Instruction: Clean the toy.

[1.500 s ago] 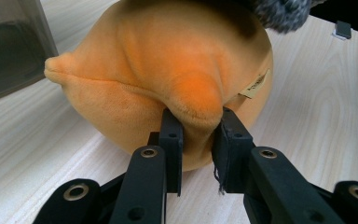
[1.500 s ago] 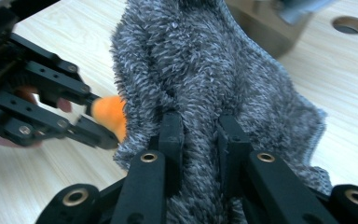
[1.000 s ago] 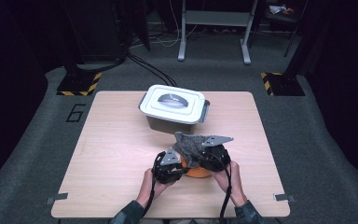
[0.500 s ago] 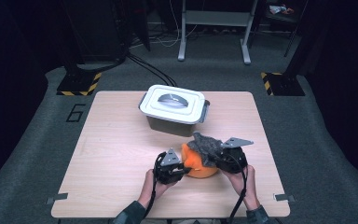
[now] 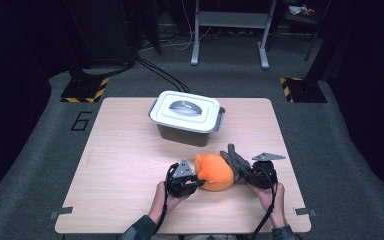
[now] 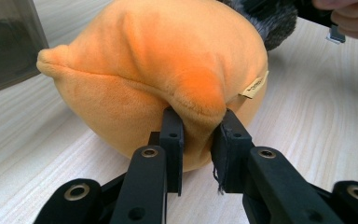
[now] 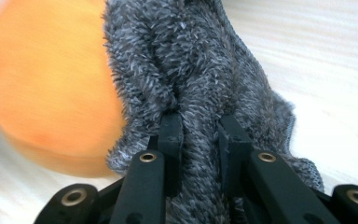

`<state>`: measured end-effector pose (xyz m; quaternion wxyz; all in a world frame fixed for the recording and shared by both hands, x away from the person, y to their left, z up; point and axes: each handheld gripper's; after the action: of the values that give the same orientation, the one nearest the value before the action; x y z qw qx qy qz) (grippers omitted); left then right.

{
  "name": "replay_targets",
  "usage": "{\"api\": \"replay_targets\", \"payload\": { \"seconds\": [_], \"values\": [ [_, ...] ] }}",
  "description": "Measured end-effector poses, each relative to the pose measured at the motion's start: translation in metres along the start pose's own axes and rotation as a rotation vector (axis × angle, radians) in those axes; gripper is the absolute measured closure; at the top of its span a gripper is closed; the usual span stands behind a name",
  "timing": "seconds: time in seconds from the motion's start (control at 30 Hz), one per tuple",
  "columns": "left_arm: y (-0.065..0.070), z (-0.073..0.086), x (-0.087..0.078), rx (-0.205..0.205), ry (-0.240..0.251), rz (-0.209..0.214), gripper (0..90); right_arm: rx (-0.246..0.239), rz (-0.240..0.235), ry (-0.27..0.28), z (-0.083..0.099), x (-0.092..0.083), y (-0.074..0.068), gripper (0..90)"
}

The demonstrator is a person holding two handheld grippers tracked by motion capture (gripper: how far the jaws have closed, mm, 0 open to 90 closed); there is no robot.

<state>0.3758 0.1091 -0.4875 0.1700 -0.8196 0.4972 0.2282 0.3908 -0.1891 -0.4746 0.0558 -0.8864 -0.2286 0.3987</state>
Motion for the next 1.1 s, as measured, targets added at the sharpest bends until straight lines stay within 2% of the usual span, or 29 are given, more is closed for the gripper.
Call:
{"api": "replay_targets", "payload": {
  "seconds": [0.13,0.17,0.33,0.4,0.47,0.57,0.67,0.83,0.93,1.03,1.1],
  "values": [
    [0.0,0.002,0.0,-0.011,0.007,-0.002,75.5,0.001,0.018,-0.025,0.005,0.009,0.008,74.7],
    [-0.001,0.002,0.0,-0.013,0.006,-0.001,75.5,0.014,0.02,-0.033,0.006,0.01,0.008,74.7],
    [-0.002,0.004,-0.001,-0.006,0.008,0.001,75.5,0.016,0.028,-0.048,0.01,0.015,0.012,74.8],
    [-0.003,0.004,-0.001,-0.01,0.008,0.003,75.4,0.001,0.028,-0.046,0.011,0.015,0.014,74.8],
    [-0.003,0.005,-0.002,-0.011,0.008,-0.003,75.4,0.017,0.031,-0.046,0.011,0.012,0.014,74.9],
    [-0.004,0.006,-0.002,-0.021,0.011,0.005,75.3,0.018,0.02,-0.009,0.01,-0.001,0.013,75.1],
    [-0.004,0.006,-0.002,-0.019,0.011,0.004,75.2,0.013,-0.008,0.036,0.005,-0.018,0.005,75.1],
    [-0.004,0.006,-0.001,-0.01,0.021,0.001,74.8,-0.064,-0.049,0.082,-0.008,-0.038,-0.021,75.1],
    [-0.004,0.007,0.0,-0.006,0.028,-0.004,74.1,-0.11,-0.056,0.057,-0.014,-0.034,-0.035,75.0],
    [-0.002,0.006,0.0,0.011,0.025,-0.01,71.7,-0.141,-0.041,0.022,-0.014,-0.021,-0.042,75.0],
    [-0.001,0.007,-0.001,0.024,0.027,-0.023,66.7,-0.135,-0.032,0.022,-0.012,-0.016,-0.043,75.0]
  ]
}}
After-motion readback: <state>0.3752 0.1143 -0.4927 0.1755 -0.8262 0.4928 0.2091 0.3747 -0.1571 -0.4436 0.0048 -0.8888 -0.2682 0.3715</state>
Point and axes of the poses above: each handheld gripper's, and its own axes: x roughly forward along the jaws, z roughly out of its underside, y roughly to its right, and after that the axes turned 10 degrees about x, right-handed
